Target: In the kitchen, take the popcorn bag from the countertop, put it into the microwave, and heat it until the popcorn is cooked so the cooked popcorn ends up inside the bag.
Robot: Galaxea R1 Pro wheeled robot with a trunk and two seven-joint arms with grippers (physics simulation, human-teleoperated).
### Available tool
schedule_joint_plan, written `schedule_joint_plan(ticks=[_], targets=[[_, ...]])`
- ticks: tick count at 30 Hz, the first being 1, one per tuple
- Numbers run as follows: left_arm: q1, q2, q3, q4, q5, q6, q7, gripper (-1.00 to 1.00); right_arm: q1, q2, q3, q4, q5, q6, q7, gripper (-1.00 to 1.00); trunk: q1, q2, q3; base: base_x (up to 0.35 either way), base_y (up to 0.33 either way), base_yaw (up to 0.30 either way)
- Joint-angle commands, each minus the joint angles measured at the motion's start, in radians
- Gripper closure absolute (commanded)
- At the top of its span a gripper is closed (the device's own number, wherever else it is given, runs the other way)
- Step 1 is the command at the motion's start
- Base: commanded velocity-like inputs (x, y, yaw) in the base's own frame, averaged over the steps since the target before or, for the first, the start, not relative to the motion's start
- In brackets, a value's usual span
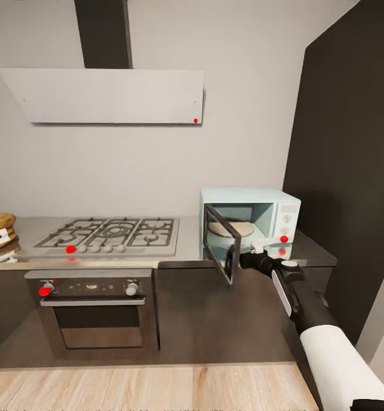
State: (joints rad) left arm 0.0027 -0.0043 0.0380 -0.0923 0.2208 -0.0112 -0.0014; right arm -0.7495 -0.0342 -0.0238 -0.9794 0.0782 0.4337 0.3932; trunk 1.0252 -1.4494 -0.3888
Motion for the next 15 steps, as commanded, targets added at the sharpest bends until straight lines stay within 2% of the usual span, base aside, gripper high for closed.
schedule_joint_plan(ticks=[1,9,15], targets=[[0.0,0.0,0.003,-0.001,0.003,-0.001,0.0,-1.0,-0.001,0.001,-0.002,-0.001,0.006,0.005,0.009,-1.0,0.0,-0.001,-0.001,-0.124,0.292,0.0],[0.0,0.0,0.003,-0.001,0.003,-0.001,0.0,-1.0,-0.001,0.0,-0.002,-0.001,0.006,0.004,0.008,-1.0,0.0,-0.001,-0.001,-0.123,0.283,0.0],[0.0,0.0,0.002,-0.001,0.003,-0.001,0.0,-1.0,-0.001,0.0,-0.002,-0.001,0.006,0.003,0.009,-1.0,0.0,-0.001,-0.001,-0.072,0.132,0.0]])
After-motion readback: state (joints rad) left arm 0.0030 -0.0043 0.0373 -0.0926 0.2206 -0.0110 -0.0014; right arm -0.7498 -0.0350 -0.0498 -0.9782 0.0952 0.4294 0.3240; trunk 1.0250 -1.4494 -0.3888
